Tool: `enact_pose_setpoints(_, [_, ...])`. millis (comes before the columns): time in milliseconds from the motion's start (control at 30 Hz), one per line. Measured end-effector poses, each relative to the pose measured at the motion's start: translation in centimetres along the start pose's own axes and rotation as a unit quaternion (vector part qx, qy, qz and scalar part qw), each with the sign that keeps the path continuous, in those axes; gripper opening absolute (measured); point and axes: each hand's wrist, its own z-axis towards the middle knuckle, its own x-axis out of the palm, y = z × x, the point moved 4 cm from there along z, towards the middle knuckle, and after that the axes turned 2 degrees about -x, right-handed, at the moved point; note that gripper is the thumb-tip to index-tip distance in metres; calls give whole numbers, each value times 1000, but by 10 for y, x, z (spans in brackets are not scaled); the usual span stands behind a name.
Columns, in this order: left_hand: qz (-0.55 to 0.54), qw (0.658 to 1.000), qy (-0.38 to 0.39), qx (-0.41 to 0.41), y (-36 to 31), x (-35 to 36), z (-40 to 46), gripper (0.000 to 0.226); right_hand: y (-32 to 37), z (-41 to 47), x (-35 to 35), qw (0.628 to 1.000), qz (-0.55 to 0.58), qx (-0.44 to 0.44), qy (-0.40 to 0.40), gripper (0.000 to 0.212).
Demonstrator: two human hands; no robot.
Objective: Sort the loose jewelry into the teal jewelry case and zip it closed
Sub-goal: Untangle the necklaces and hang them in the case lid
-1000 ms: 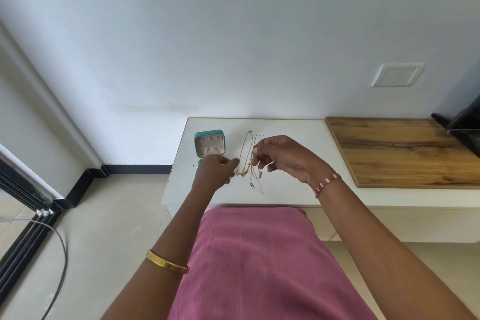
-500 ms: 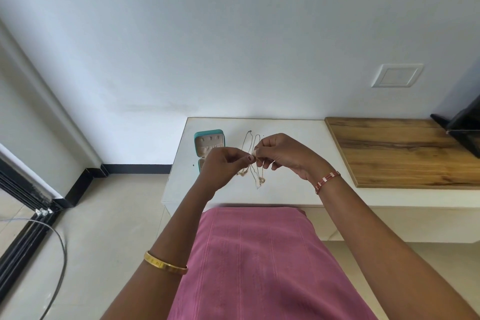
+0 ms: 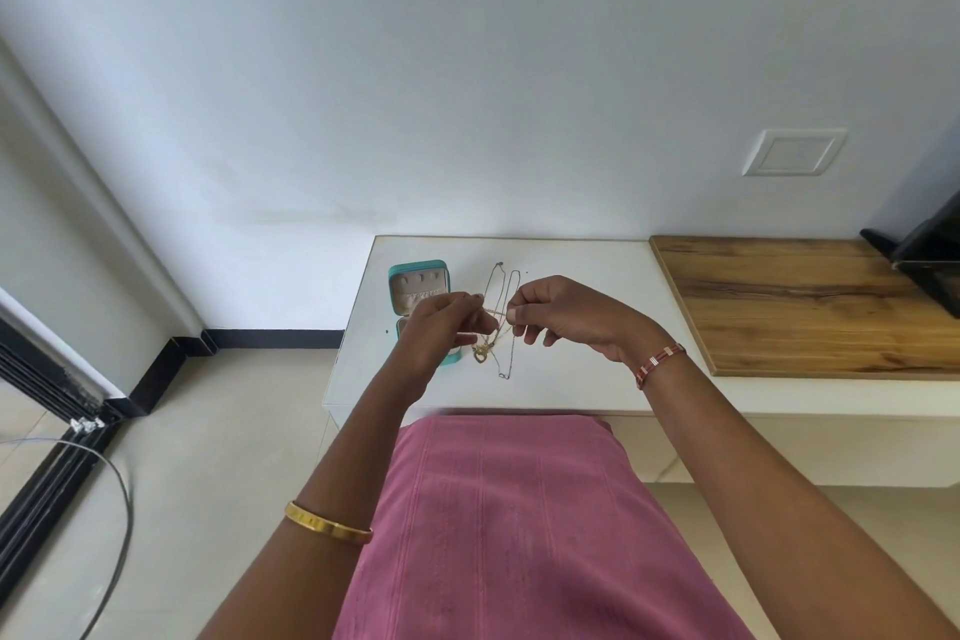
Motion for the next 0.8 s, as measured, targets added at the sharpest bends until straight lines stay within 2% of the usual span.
enact_pose_setpoints(100, [-84, 996, -5, -15, 1, -7, 3, 29, -3, -1, -4, 1000, 10, 1, -12, 15])
enact_pose_setpoints(233, [-238, 970, 7, -49, 4, -12, 5, 28, -7, 0, -5, 999, 35, -2, -15, 15])
enact_pose_setpoints(367, [-315, 946, 23, -72, 10, -9, 4, 30, -11, 2, -3, 996, 85, -9, -24, 14])
enact_pose_setpoints(533, [-336, 939, 36, -69, 12, -6, 4, 28, -19, 4, 0, 993, 114, -3, -30, 14])
enact_pose_setpoints(700, [-297, 952, 51, -51, 6, 1, 3, 27, -23, 5, 5, 992, 123, -5, -38, 8])
enact_pose_setpoints(800, [-272, 959, 57, -52, 5, 5, 2, 28, -21, 8, 11, 988, 146, -16, -48, 15])
